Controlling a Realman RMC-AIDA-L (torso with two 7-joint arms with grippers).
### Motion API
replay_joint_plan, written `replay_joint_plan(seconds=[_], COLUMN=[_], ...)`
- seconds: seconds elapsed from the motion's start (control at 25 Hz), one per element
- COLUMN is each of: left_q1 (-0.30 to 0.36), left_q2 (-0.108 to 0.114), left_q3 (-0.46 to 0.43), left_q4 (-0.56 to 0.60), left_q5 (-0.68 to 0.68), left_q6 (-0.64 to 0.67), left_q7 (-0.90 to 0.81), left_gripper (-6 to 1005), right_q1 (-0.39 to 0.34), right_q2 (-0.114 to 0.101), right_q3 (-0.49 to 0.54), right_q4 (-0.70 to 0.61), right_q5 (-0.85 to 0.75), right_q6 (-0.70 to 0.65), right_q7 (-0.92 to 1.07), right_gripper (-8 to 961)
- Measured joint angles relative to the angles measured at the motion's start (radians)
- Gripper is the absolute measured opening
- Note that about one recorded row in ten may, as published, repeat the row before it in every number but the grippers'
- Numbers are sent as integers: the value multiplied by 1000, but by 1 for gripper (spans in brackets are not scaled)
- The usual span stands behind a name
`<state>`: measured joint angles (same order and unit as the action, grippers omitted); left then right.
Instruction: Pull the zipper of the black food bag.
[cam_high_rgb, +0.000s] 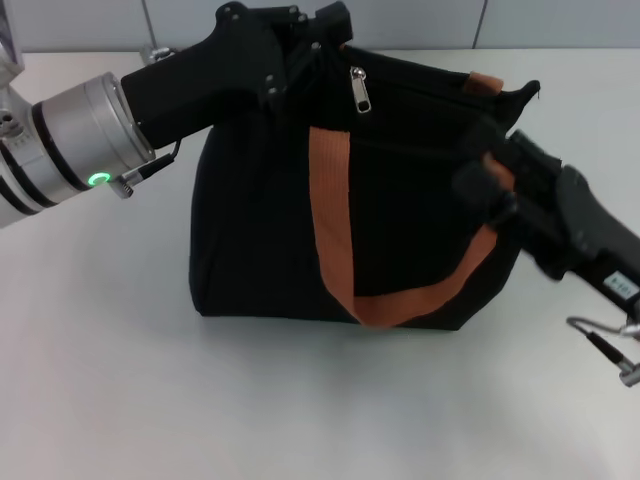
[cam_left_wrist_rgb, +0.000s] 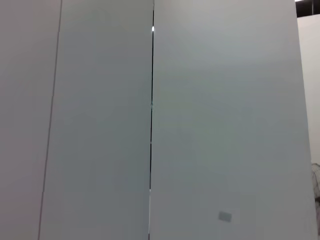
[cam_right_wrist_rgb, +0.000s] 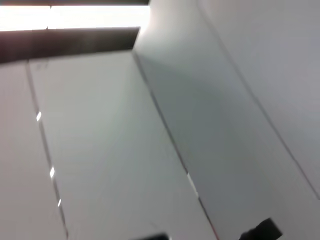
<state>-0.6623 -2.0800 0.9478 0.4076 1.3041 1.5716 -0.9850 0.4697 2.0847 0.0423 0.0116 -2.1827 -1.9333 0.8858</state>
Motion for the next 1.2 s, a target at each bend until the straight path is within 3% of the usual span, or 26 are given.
replay_joint_plan(seconds=[0.52,0.84,1.2], left_q1=[-35,-66,-79], left_q2=[0,0,0], left_q3=[84,93,96], left_q4=[-18,-39,-47], left_q5=[-70,-73,-73], left_q6=[-5,-10,-12], left_q7=[-2,1,0], left_gripper=[23,29,35], right_q1=[28,40,82], right_q2=[1,3,2], right_q3=[81,122,119], right_q4=[62,90,98], right_q5=[-4,-1,-7], right_q6=[26,157,182], right_q7=[157,337,343], right_gripper=[627,302,298])
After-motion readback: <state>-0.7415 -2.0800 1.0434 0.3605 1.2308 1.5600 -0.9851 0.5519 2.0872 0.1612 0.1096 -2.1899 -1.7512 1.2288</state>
